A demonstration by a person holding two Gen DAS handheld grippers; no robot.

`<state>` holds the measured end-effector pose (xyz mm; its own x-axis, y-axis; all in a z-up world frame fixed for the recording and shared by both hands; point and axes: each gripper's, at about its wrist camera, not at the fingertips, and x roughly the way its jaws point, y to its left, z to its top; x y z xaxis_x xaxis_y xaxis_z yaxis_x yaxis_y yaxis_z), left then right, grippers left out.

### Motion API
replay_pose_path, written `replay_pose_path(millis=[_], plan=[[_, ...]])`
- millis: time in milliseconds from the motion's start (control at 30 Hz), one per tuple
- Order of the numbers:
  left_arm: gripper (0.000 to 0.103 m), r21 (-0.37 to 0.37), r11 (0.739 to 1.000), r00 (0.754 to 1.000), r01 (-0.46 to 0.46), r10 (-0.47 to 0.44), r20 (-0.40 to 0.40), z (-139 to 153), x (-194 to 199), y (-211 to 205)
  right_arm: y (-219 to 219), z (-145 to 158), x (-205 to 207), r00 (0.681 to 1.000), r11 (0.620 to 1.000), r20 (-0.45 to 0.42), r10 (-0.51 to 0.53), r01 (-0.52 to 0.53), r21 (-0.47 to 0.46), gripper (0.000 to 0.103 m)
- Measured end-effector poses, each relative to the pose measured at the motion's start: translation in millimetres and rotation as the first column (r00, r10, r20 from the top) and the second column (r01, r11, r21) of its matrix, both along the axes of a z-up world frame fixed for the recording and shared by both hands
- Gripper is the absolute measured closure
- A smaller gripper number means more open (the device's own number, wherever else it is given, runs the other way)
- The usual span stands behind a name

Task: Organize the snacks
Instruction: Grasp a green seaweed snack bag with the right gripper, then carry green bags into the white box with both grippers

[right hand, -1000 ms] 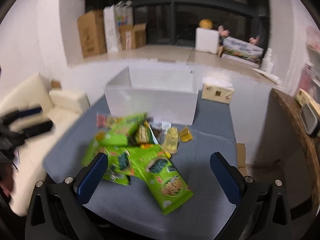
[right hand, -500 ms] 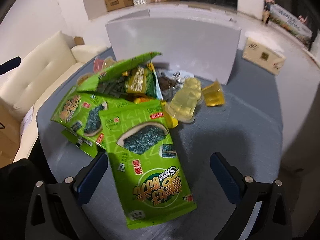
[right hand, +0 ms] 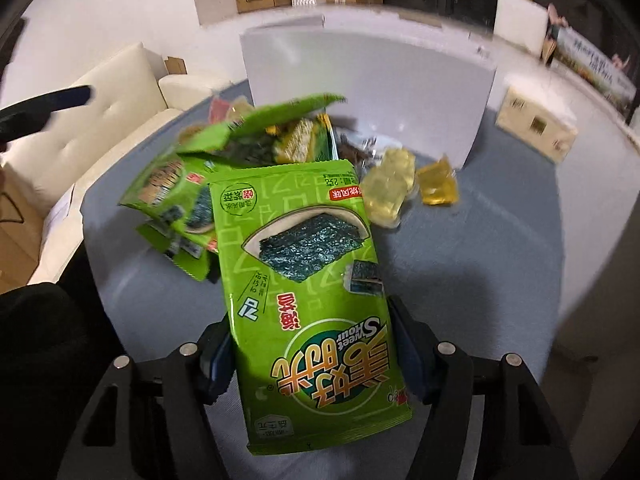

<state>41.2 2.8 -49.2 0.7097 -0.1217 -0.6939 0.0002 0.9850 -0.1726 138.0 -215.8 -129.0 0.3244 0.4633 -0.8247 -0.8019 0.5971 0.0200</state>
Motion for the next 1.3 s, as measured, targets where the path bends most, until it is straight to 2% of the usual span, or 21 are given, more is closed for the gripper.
replay_pose_path(millis=[200, 333, 467, 567, 600, 667, 767, 900, 967, 1067, 1133, 1300], plan=[[0.000, -0.054, 0.999, 0.998, 0.002, -0.005, -0.061, -19, 61, -4, -26, 42, -18, 0.987, 0.987, 0.078, -0.143, 0.136, 0.081, 0.032], [0.000, -0.101, 0.995, 0.989, -0.024, 0.008, -0.150, -40, 108, -3, -42, 66, -31, 0.976, 0.970, 0.088, -0.197, 0.181, 0.162, 0.032], [0.001, -0.119, 0.991, 0.968, -0.055, 0.024, -0.249, -65, 139, 0, -49, 70, -36, 0.973, 0.965, 0.090, -0.211, 0.193, 0.177, 0.032], [0.025, -0.132, 0.988, 0.953, -0.081, 0.038, -0.300, -78, 145, 5, -42, 66, -30, 0.974, 0.965, 0.083, -0.210, 0.193, 0.177, 0.032], [0.026, -0.134, 0.987, 0.953, -0.084, 0.040, -0.300, -79, 143, 6, -42, 65, -30, 0.975, 0.965, 0.077, -0.210, 0.194, 0.177, 0.032], [0.030, -0.146, 0.986, 0.958, -0.081, 0.037, -0.285, -76, 138, 8, -39, 63, -28, 0.976, 0.965, 0.069, -0.206, 0.191, 0.177, 0.032], [0.030, -0.145, 0.988, 0.979, -0.058, 0.027, -0.203, -56, 123, 9, -36, 61, -22, 0.974, 0.962, 0.064, -0.217, 0.202, 0.182, 0.032], [0.030, -0.154, 0.987, 0.994, -0.051, 0.035, -0.106, -30, 95, 16, -29, 66, -14, 0.967, 0.952, 0.063, -0.245, 0.228, 0.203, 0.032], [0.030, -0.115, 0.992, 0.999, -0.049, 0.046, -0.025, -12, 78, 18, -22, 71, -5, 0.962, 0.945, 0.059, -0.267, 0.249, 0.211, 0.032], [0.030, -0.036, 0.997, 0.993, -0.071, 0.074, 0.091, 16, 65, 26, -3, 81, 16, 0.954, 0.939, 0.078, -0.290, 0.268, 0.216, 0.032], [0.030, -0.030, 0.995, 0.988, -0.093, 0.096, 0.123, 24, 69, 32, 15, 91, 40, 0.947, 0.934, 0.091, -0.307, 0.282, 0.219, 0.032], [0.030, -0.075, 0.990, 0.984, -0.116, 0.125, 0.131, 44, 116, 61, 59, 118, 110, 0.944, 0.918, 0.061, -0.325, 0.300, 0.260, 0.032]])
